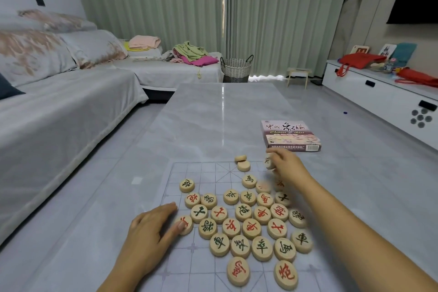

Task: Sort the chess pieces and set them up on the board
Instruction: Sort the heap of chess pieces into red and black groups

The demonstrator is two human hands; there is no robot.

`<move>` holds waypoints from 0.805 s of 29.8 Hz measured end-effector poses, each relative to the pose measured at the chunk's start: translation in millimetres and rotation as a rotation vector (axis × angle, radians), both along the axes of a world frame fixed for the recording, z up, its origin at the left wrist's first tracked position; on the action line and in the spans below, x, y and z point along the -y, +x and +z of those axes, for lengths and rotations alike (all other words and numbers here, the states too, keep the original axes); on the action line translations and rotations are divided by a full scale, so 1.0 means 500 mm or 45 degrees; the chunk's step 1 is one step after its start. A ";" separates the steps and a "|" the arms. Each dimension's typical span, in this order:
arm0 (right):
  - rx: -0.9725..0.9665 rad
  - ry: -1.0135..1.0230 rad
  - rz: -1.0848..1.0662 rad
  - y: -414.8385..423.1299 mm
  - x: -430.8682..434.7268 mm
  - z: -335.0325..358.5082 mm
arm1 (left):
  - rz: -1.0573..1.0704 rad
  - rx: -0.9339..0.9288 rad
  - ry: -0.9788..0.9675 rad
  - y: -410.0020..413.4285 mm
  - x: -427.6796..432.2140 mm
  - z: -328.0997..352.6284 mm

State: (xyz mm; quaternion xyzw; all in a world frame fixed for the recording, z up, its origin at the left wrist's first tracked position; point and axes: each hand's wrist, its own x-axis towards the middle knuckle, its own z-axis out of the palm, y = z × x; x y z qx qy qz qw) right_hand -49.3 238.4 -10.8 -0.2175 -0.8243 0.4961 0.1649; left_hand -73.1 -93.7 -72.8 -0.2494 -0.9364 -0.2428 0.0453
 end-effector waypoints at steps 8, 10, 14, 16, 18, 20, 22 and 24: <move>0.042 -0.123 -0.216 0.236 -0.071 -0.046 | -0.020 -0.049 -0.046 0.008 -0.004 0.008; 0.089 -0.011 -0.199 0.261 -0.064 -0.060 | -0.028 -0.064 -0.037 0.010 -0.005 0.007; 0.048 0.201 -0.183 0.276 -0.035 -0.077 | -0.022 -0.067 -0.057 0.014 -0.010 0.008; -0.002 0.251 -0.203 0.277 -0.026 -0.085 | -0.020 -0.071 -0.057 0.014 -0.009 0.008; 0.022 0.322 -0.207 0.273 -0.026 -0.087 | -0.016 -0.068 -0.066 0.013 -0.009 0.008; 0.058 0.405 -0.215 0.261 -0.033 -0.082 | -0.015 -0.063 -0.068 0.013 -0.010 0.008; 0.052 0.521 -0.236 0.236 -0.032 -0.070 | -0.020 -0.067 -0.064 0.011 -0.010 0.007; 0.033 0.628 -0.190 0.193 -0.016 -0.053 | -0.015 -0.063 -0.064 0.010 -0.009 0.006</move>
